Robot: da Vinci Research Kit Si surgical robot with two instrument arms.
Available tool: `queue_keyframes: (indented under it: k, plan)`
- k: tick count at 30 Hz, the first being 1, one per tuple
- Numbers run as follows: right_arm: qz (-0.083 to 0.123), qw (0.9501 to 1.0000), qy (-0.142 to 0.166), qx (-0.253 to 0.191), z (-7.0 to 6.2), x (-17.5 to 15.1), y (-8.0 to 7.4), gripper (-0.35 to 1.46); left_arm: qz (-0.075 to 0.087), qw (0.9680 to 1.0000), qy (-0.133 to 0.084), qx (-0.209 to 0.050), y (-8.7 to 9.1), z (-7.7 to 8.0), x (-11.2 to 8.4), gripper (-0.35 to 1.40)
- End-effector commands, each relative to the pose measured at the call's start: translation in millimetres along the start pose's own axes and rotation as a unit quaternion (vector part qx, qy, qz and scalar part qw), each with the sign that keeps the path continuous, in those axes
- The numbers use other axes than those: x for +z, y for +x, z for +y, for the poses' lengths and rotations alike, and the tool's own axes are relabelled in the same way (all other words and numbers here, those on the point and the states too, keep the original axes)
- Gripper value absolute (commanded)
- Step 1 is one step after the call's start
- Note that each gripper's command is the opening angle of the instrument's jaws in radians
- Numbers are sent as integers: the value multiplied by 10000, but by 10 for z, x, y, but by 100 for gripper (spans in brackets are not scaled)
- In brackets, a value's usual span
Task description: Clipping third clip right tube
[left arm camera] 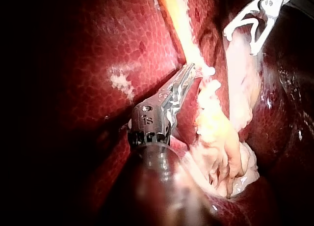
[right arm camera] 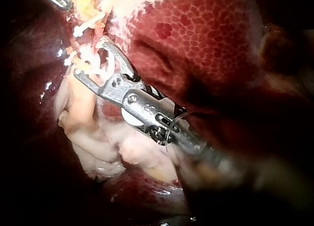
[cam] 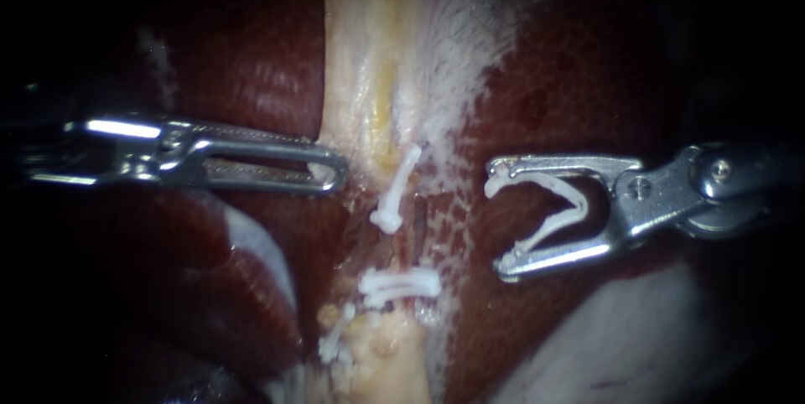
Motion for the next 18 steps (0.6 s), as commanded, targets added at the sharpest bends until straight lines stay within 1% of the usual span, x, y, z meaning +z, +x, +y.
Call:
queue_keyframes:
  k: [1,6,11,13,15,18]
  plan:
    - [1,10000,-3,1,0,0,0,60,0,10000,-1,-1,0,0,0,-35]
    - [0,10000,-5,2,1,0,0,60,2,10000,4,-1,0,0,-3,-35]
    - [-5,10000,-15,-13,0,7,-3,60,21,10000,55,-16,-6,1,-12,-35]
    - [-12,10000,-20,-33,-1,13,-7,60,13,10000,30,-30,-11,2,-19,-35]
    - [-19,10000,-10,-95,-4,23,-14,60,3,10000,-4,-47,-16,3,-27,-35]
    - [-40,10000,-38,23,-8,41,-28,60,-10,10000,-52,-80,-26,6,-42,-35]
